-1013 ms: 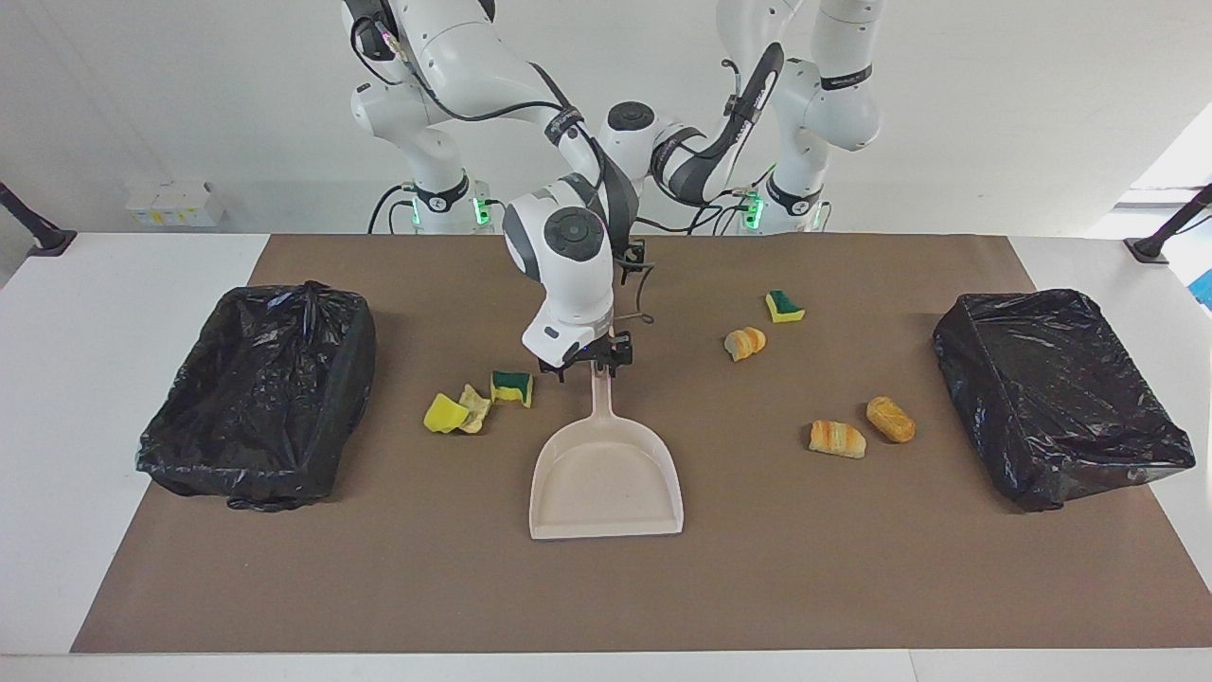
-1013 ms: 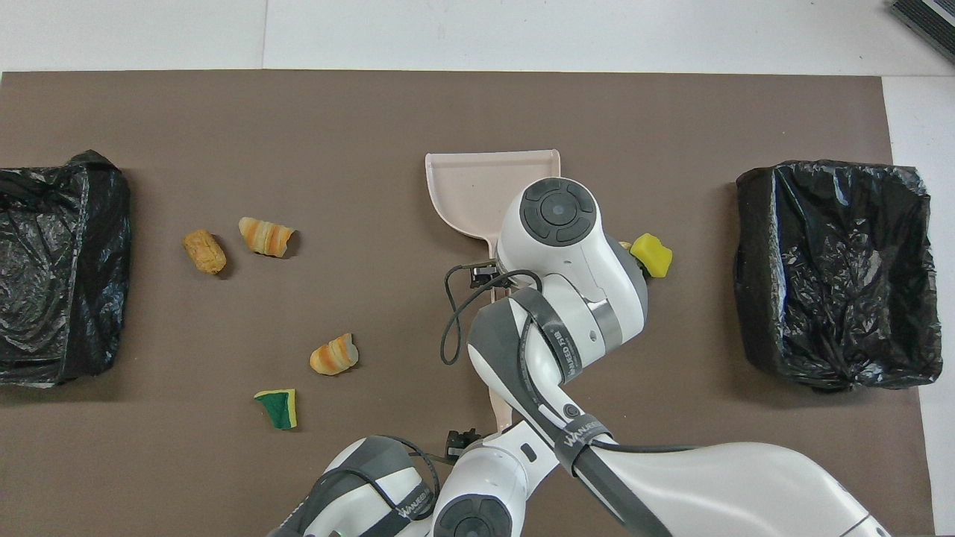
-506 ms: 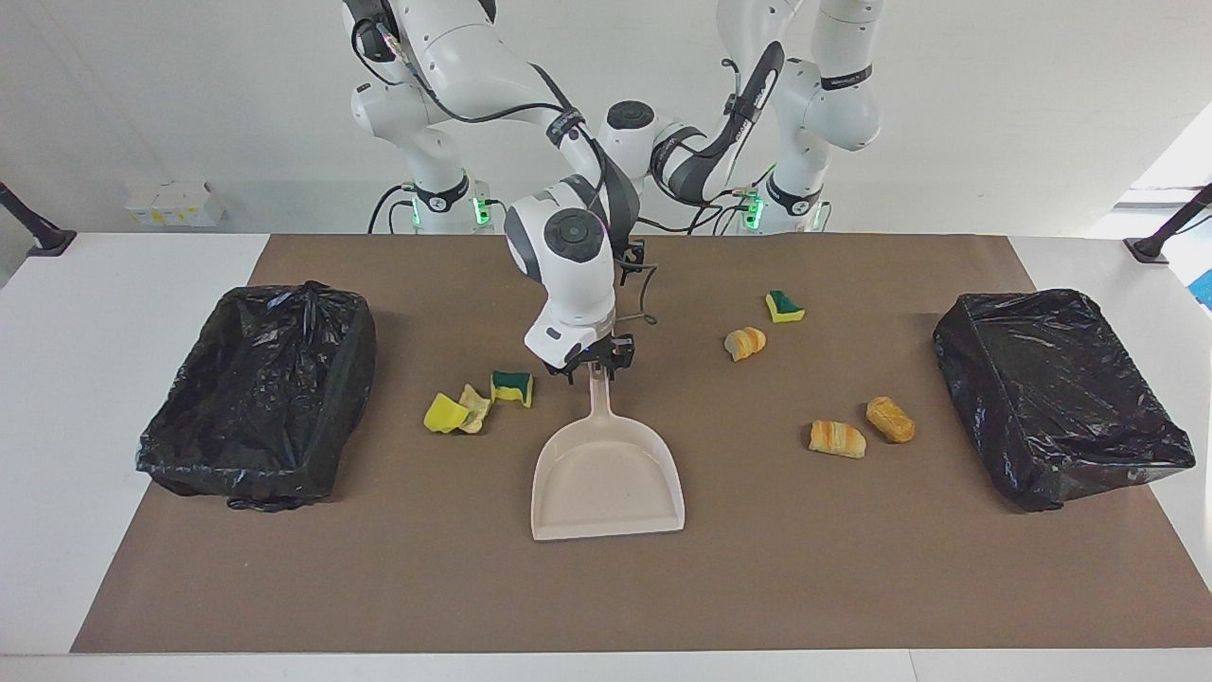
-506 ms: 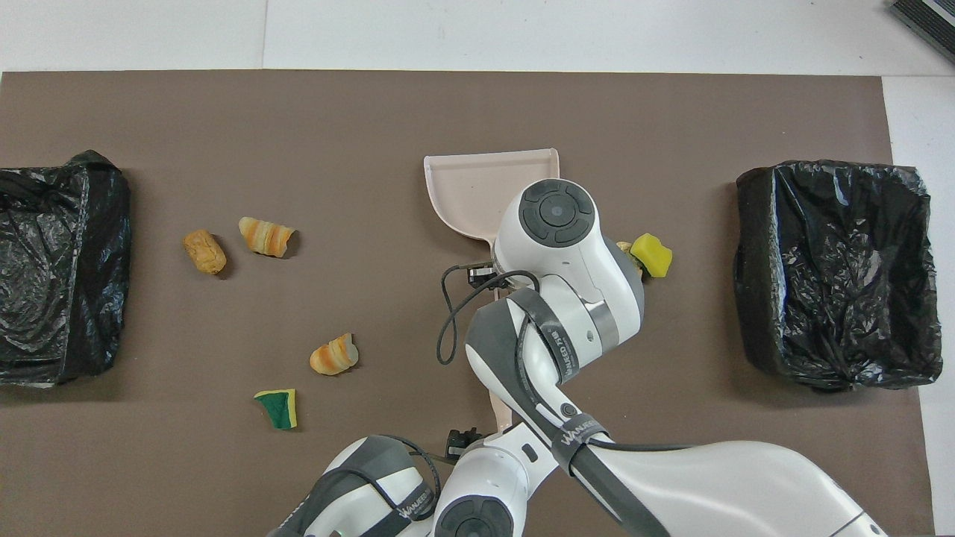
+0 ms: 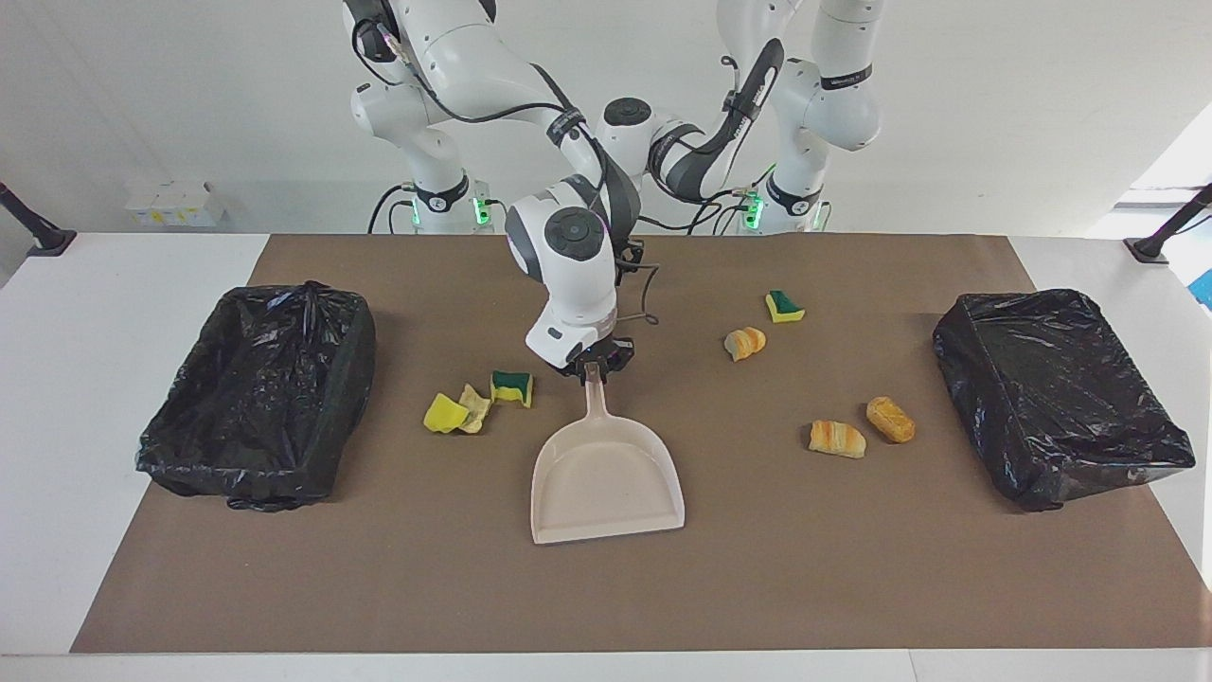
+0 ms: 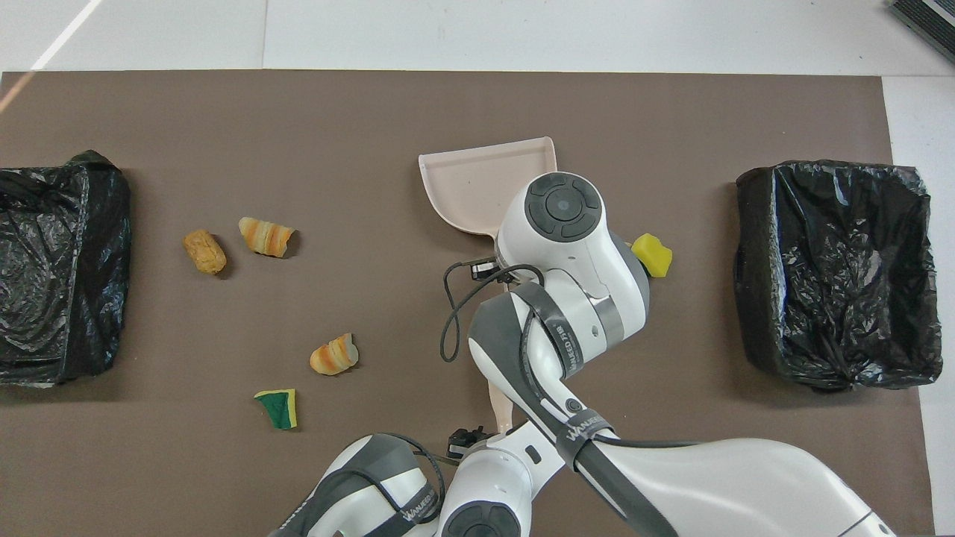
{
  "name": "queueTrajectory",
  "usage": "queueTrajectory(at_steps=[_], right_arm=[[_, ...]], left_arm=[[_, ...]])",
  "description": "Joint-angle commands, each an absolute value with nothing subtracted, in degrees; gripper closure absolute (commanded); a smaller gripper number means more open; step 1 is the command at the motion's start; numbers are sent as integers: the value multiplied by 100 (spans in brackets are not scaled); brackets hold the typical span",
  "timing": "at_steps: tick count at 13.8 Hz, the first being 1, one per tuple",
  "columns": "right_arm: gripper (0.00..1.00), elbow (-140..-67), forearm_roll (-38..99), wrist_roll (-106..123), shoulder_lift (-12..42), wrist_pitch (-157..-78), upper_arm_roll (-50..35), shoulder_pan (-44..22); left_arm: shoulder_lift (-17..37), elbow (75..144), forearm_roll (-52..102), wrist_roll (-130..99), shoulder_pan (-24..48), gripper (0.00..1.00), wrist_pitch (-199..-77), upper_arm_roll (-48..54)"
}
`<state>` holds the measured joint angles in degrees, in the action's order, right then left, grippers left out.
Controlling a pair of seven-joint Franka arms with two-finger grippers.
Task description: Sweep and dump trash in bin
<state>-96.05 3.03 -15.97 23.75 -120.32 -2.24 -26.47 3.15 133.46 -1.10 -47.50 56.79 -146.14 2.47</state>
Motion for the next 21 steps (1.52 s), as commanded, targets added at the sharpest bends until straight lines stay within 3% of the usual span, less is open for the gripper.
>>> queueTrajectory(at_steps=[1, 6, 9, 11, 13, 21], right_arm=[[100, -9501, 387, -93, 2207, -11884, -229, -2321], [100, -9230, 281, 1832, 1863, -11121, -176, -1487], [100, -9088, 246, 3938, 1881, -10758, -185, -855], [100, -9105, 167, 4751, 1881, -10592, -167, -677], [100, -9114, -392, 5577, 1855, -10381, -176, -668], [100, -9676, -957, 6671, 1504, -10388, -185, -948]], left_arm=[[229, 13315, -333, -4913, 5810, 38, -14345, 158], [220, 13307, -360, -5009, 5801, 65, -14203, 158], [167, 13298, -360, -5027, 5757, 66, -14194, 158], [150, 13280, -360, -5036, 5739, 80, -14133, 150], [54, 13210, -360, -5036, 5704, 100, -13976, 149], [-211, 12271, -360, -5027, 5020, 100, -12368, 114]])
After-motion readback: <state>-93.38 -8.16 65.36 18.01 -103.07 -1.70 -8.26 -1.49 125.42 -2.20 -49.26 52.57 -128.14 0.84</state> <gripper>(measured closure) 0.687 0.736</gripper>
